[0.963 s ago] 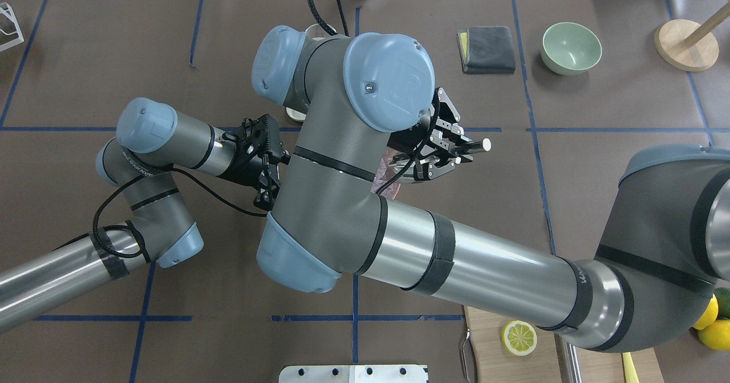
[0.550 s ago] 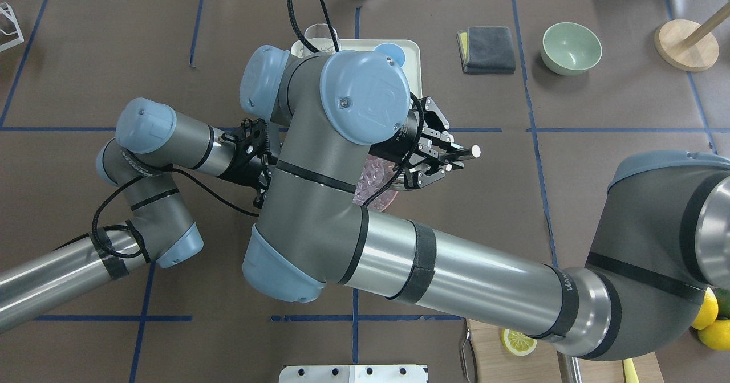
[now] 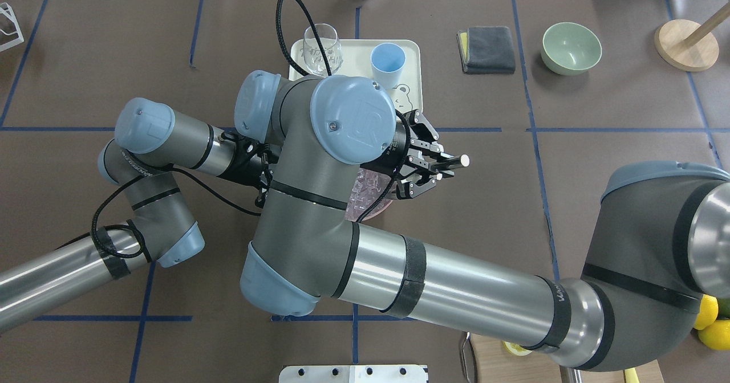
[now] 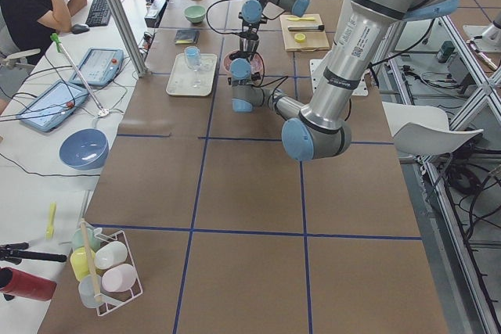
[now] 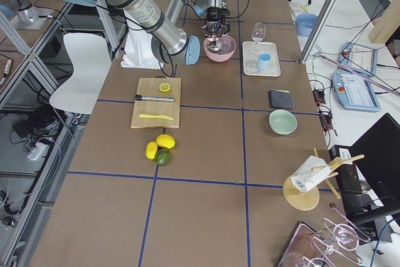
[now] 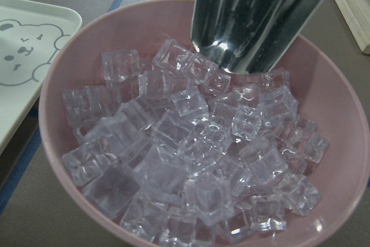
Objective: Put ice in cup with scoop
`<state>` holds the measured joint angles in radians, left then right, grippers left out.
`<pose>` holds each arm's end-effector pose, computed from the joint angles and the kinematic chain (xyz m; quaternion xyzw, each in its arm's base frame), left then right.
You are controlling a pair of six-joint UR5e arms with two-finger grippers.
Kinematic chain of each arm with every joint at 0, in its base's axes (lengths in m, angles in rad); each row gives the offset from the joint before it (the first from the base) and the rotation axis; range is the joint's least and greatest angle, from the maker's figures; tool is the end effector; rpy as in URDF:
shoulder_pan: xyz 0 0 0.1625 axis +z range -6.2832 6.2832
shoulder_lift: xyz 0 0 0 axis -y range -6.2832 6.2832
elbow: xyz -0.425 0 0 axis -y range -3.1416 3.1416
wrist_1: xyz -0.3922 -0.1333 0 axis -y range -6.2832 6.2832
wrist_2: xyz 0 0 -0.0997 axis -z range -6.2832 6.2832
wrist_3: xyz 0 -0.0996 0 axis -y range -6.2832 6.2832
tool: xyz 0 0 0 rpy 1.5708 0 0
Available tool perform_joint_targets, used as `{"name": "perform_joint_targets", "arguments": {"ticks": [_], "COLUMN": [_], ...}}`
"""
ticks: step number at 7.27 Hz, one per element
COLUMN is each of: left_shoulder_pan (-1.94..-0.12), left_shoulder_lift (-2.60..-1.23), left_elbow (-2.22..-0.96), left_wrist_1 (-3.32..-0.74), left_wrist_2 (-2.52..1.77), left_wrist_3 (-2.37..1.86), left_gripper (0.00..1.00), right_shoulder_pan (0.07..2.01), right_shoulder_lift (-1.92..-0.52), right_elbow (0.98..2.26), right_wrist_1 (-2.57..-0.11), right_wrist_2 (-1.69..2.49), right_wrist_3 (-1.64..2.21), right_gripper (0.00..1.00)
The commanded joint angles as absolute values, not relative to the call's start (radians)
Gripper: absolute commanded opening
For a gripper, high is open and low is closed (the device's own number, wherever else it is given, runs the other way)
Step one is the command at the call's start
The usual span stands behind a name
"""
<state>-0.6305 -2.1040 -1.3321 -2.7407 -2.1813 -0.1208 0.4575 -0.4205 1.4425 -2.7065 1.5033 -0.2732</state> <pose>0.5068 -0.4643 0.3242 0.4369 0.5154 0.4669 0.5706 -0.5485 -0.4261 0.1114 -0.0381 0.0539 -0.6391 0.7663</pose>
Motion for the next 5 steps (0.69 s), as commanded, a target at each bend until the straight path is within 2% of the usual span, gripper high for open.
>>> {"name": "perform_joint_targets", "arguments": {"ticks": [1,5], "left_shoulder_pan": [-0.63,-0.63], "left_shoulder_lift": [-2.105,-2.105], "left_elbow": [-1.331,-1.331], "left_wrist_1": [-2.741,-2.741], "left_wrist_2": [-2.181,-2.181], "left_wrist_3": [-0.121,-0.121], "left_gripper": [1.0,1.0], "right_shoulder_pan": [0.456,0.457], "right_shoulder_lift": [-0.425,-0.494], "right_elbow": [1.434,1.477], "right_wrist_1": [-2.669,-2.536], "right_wrist_2": [1.502,1.503], "right_wrist_3": [-0.273,-0.273], "right_gripper": [0.0,0.0]}}
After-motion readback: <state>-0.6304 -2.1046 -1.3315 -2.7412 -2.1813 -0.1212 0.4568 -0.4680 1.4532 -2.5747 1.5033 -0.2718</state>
